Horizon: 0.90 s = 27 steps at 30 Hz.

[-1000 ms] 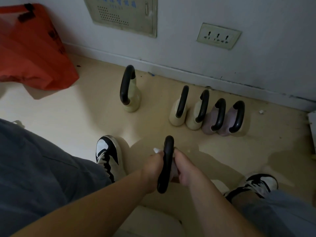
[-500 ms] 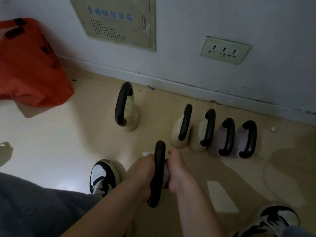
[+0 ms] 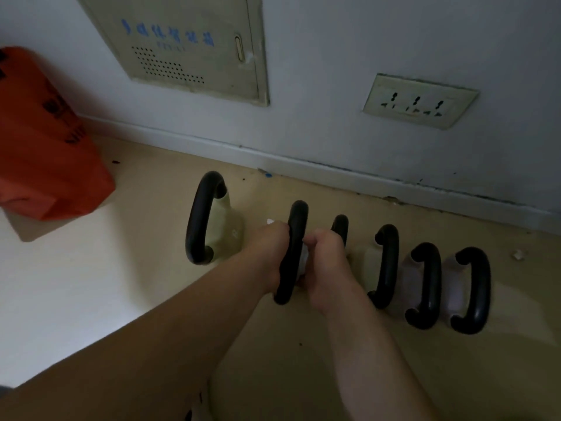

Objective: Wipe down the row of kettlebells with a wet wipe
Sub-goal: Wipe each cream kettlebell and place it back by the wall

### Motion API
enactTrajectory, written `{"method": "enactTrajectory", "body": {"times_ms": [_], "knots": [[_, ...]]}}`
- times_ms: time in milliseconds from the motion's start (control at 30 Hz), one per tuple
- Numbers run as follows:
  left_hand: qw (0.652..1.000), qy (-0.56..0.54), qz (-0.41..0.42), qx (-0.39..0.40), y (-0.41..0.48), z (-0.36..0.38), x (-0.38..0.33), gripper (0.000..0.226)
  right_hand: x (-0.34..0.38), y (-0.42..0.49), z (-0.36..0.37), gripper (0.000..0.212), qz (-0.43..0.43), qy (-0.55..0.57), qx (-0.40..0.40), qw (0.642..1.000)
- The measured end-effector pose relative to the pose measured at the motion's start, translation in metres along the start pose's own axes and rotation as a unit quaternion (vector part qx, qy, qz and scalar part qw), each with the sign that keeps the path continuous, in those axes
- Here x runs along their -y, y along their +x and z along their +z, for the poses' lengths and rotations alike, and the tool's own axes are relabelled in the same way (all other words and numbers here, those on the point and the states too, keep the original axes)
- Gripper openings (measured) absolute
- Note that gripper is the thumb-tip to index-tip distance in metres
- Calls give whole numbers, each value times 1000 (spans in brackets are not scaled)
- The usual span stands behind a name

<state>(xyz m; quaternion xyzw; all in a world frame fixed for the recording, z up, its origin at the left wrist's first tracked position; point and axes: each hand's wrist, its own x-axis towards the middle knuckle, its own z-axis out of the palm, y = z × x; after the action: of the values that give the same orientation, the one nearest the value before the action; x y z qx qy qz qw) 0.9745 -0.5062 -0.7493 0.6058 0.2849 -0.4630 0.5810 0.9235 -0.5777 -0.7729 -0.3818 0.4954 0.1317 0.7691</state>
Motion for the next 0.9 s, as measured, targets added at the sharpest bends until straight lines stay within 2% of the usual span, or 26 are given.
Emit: {"method": "enactTrajectory", "body": {"times_ms": [100, 267, 333, 400, 467, 567, 600, 667, 700, 733, 767, 800, 867, 900], "knots": [[1000, -11, -7, 1, 4, 10, -7, 54, 2, -2, -4, 50, 4, 32, -9, 999], [998, -10, 23, -53, -8, -13, -19, 45, 17, -22, 12, 19, -9, -72, -17, 997], [993, -47, 38, -97, -14, -28, -27, 37, 23, -25, 16, 17, -77, -146, -55, 985], [986, -40, 88, -133, -12, -49, -34, 43, 23, -31, 22, 22, -201, -213, -98, 951], [975, 3, 147, -169, -16, -69, -45, 40, 18, -45, 33, 16, -293, -248, -141, 913], [943, 28, 223, -245, -28, -101, -70, 46, 9, -58, 56, 14, -349, -289, -91, 887], [917, 49, 259, -299, -27, -113, -76, 46, 6, -59, 64, 17, -340, -301, -65, 889], [819, 222, 353, -394, -24, -135, -77, 27, 0, -57, 78, 22, -279, -319, -18, 906], [772, 300, 377, -414, -21, -144, -72, 25, -3, -54, 84, 22, -254, -330, -1, 909], [745, 354, 373, -424, -15, -149, -64, 27, -7, -50, 90, 23, -237, -345, 10, 908], [746, 385, 353, -414, -7, -154, -54, 31, -12, -45, 94, 24, -227, -354, 14, 907], [779, 381, 315, -386, 5, -155, -45, 35, -17, -39, 95, 26, -219, -357, 18, 908], [897, 252, 211, -294, 20, -152, -26, 43, -28, -29, 93, 28, -195, -348, 25, 917], [933, 174, 174, -264, 26, -150, -21, 46, -33, -27, 91, 29, -179, -335, 27, 925]]}}
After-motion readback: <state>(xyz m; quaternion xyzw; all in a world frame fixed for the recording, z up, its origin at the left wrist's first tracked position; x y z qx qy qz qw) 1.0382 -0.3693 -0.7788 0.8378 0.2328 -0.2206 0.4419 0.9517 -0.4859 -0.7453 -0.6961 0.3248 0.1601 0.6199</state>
